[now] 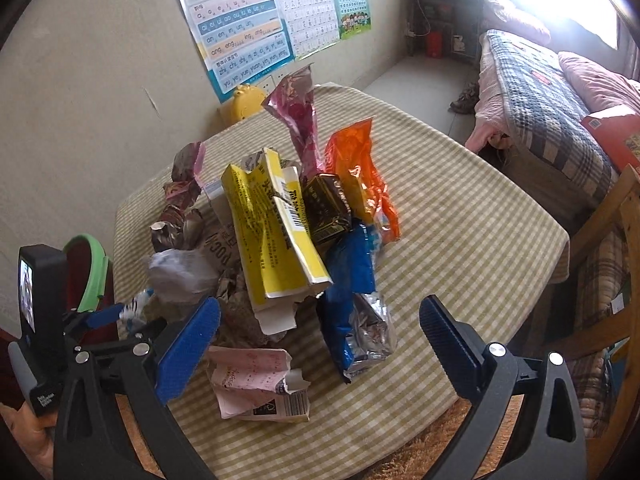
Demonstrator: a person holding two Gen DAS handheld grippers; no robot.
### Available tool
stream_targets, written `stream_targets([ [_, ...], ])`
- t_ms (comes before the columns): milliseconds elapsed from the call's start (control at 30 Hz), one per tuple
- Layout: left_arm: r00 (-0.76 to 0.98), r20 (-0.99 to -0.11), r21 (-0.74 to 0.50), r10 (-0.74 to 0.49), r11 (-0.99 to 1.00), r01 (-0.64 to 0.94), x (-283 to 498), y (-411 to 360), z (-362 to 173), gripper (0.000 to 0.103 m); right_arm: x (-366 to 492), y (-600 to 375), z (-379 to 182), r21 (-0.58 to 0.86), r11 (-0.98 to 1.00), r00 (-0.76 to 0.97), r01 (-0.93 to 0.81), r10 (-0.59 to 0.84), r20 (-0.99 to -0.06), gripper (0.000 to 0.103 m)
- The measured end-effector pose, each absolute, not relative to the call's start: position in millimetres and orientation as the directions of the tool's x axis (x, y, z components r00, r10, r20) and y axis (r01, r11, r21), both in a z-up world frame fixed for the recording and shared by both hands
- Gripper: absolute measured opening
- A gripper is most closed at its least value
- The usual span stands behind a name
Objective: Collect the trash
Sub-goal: 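Grasp the blue-white snack wrapper with the left tool while the right tool grasps the yellow box, then carry both items over the red bucket and open both tools to drop them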
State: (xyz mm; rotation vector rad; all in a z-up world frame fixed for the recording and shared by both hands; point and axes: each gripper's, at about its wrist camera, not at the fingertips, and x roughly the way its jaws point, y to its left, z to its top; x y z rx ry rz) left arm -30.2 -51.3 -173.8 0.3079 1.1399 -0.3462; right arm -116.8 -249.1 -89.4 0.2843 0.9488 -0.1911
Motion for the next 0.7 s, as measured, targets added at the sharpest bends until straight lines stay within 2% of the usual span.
stream_targets([
  [67,0.349,-0.929,0.035,-0.125,0.907,0.420,-29,-48,-175,0.039,-111,-247,-88,0.154,0.953,0.573,0.261,-0.025,-0.819,0.096],
  [233,0.390,-0.912,0.044,-0.124,0.917,0.395,-24,-35,-163,0.038,-88,-245,-88,0.134,0.966,0.570,0.220,-0.016,-0.822,0.094],
  [300,0.437,-0.890,0.053,-0.132,0.921,0.387,-29,-30,-146,0.038,-75,-245,-93,0.126,0.970,0.549,0.207,-0.009,-0.836,0.081],
  [367,0.481,-0.865,0.057,-0.144,0.924,0.378,-30,-26,-131,0.038,-65,-245,-100,0.115,0.972,0.524,0.204,-0.010,-0.852,0.063],
  [500,0.539,-0.828,0.057,-0.153,0.934,0.352,-29,-20,-109,0.038,-51,-248,-117,0.157,0.968,0.471,0.197,0.047,-0.881,0.063],
  [567,0.551,-0.820,0.048,-0.155,0.941,0.335,-28,-18,-103,0.038,-52,-249,-118,0.207,0.960,0.475,0.187,0.095,-0.875,0.035],
  [633,0.574,-0.805,0.047,-0.151,0.947,0.316,-29,-15,-97,0.038,-56,-252,-112,0.223,0.953,0.490,0.204,0.098,-0.866,0.030],
  [700,0.592,-0.791,0.040,-0.157,0.951,0.306,-32,-9,-89,0.038,-62,-253,-102,0.226,0.950,0.512,0.214,0.088,-0.855,0.028],
])
